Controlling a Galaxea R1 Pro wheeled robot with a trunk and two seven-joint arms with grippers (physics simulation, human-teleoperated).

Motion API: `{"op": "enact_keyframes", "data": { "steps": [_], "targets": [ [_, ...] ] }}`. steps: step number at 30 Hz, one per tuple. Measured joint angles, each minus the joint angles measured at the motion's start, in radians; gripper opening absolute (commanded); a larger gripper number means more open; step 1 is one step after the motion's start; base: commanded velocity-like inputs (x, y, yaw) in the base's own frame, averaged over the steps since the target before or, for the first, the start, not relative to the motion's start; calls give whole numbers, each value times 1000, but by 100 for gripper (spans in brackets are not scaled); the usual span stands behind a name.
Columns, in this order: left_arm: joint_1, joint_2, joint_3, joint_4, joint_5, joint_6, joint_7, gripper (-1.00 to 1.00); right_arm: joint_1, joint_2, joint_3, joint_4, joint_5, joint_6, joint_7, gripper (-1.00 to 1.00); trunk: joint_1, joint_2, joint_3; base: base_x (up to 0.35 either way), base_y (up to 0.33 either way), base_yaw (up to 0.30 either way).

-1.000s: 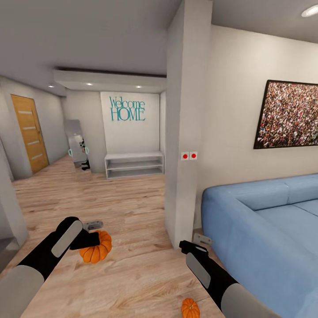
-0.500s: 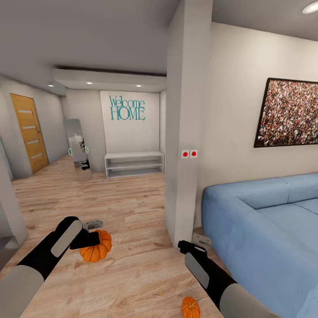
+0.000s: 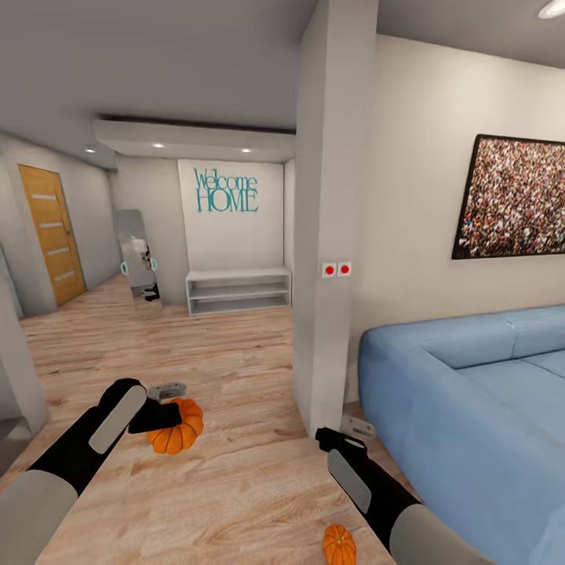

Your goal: Place each of the two pumpkins and all three candles from the living room inside a cabinet in the living room (use any cabinet), then make sure every cabinet is closed, and position the cauldron so it is next to a table in the living room.

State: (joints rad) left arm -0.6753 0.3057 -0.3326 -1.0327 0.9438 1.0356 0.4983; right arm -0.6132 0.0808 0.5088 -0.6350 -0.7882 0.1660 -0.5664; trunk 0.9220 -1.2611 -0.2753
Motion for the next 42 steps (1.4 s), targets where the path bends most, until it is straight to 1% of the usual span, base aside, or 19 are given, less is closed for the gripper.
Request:
{"op": "enact_keyframes", "data": {
  "steps": [11, 16, 30, 39, 41, 42],
  "targets": [
    [1, 0, 2, -57, 4, 4, -2, -100, 1, 1, 0, -1, -1, 0, 2, 100, 42, -77, -34, 0, 0, 0],
    [1, 1, 3, -78, 2, 8, -3, -100, 2, 1, -1, 1, 1, 0, 25, 100, 61, -112, -50, 0, 0, 0],
    [2, 1, 3, -90, 3, 11, -3, -100, 2, 6, -4, 2, -1, 0, 31, 100, 115, -210, -94, -8, 0, 0],
    [2, 1, 3, -91, 4, 11, -3, -100, 5, 5, -8, 2, -3, 0, 33, 100, 150, -273, -122, -280, 0, 0],
    [2, 1, 2, -91, 2, 11, -3, -100, 6, 3, -9, 2, -9, 0, 47, 100, 158, -287, -129, -336, 0, 0],
    [2, 1, 2, -91, 3, 11, -3, -100, 8, 1, -9, 2, -20, 0, 70, 100, 162, -294, -132, -338, 0, 0]
  ]
}}
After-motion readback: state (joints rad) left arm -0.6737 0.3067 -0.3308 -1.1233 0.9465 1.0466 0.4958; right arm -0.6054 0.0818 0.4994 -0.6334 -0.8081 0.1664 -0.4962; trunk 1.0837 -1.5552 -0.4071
